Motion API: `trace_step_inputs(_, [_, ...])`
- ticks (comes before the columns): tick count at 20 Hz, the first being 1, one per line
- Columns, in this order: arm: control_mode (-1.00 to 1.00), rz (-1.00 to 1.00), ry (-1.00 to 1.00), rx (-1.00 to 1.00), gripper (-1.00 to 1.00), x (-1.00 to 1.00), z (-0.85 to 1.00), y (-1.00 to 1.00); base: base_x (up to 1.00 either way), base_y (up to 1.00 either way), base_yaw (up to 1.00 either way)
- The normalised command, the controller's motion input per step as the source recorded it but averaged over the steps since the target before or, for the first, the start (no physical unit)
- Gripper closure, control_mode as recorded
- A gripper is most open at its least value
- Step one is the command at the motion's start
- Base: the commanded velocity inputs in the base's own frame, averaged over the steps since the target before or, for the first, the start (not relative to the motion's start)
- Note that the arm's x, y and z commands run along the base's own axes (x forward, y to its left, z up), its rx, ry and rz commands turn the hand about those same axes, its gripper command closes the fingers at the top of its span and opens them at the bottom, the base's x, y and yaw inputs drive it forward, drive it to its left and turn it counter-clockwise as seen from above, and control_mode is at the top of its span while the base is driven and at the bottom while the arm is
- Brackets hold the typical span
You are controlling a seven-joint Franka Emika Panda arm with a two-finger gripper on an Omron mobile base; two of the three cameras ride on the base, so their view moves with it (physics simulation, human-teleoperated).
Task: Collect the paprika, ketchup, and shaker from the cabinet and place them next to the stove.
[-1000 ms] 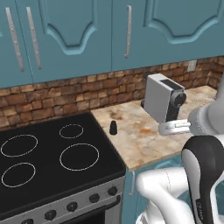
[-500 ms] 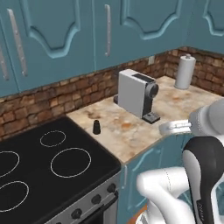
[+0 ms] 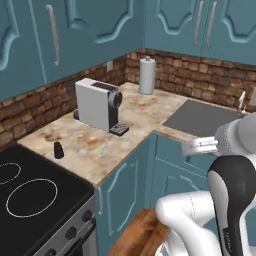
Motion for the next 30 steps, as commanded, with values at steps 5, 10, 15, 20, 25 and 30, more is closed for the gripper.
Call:
trace_step_inputs(5, [1.0, 0.0, 0.0, 0.0, -1.0, 0.0, 0.0, 0.0, -0.46, -0.37, -0.51])
trace_step_inputs(10, [1.0, 0.0, 0.0, 0.0, -1.0, 0.0, 0.0, 0.0, -0.5, -0.38, -0.5])
trace_step_inputs(15, [1.0, 0.0, 0.0, 0.0, -1.0, 0.0, 0.0, 0.0, -0.53, -0.48, -0.47])
trace_step_inputs(20, [1.0, 0.0, 0.0, 0.0, -1.0, 0.0, 0.0, 0.0, -0.51, -0.61, -0.44])
trace_step_inputs(25, [1.0, 0.0, 0.0, 0.0, -1.0, 0.0, 0.0, 0.0, -0.39, -0.71, -0.41])
trace_step_inputs(30, [1.0, 0.0, 0.0, 0.0, -1.0, 0.0, 0.0, 0.0, -0.25, -0.85, -0.35])
